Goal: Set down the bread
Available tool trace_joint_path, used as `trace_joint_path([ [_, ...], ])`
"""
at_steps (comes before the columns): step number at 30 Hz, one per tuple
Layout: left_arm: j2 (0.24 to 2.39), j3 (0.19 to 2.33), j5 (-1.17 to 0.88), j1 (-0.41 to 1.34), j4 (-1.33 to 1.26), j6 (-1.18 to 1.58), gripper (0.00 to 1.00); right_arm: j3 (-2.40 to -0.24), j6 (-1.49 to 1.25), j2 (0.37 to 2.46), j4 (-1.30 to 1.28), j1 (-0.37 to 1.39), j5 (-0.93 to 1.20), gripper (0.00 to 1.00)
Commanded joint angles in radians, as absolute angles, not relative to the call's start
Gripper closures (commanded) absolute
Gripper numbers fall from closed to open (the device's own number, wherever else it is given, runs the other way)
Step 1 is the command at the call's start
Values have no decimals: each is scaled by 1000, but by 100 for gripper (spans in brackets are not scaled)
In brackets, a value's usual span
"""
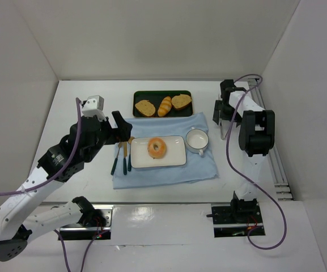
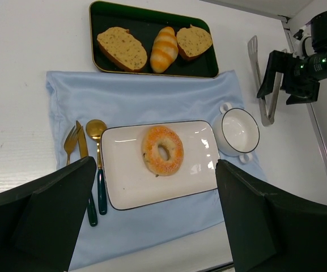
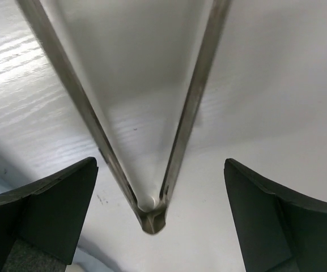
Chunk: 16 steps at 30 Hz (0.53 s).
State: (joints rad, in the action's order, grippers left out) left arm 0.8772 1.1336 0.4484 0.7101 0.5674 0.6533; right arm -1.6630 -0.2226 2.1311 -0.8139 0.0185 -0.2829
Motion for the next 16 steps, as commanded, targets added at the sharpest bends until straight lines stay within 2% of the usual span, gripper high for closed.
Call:
trace_joint_path([
  [1,873,1170,443,706,528,624,0,-1765,-225,1991,-859,58,-374,0],
  [5,873,1170,434,706,518,624,0,-1877,-261,1933,-894,127,-485,0],
  [10,873,1161,425,706,500,624,0,-2017,-293,1881,-953,234,-495,0],
  [12,882,1161,416,706,500,634,0,-2017,-333,1836,-953,271,-482,0],
  [16,882,1161,407,706,491,634,0,-1877,-394,1718,-933,388,-471,0],
])
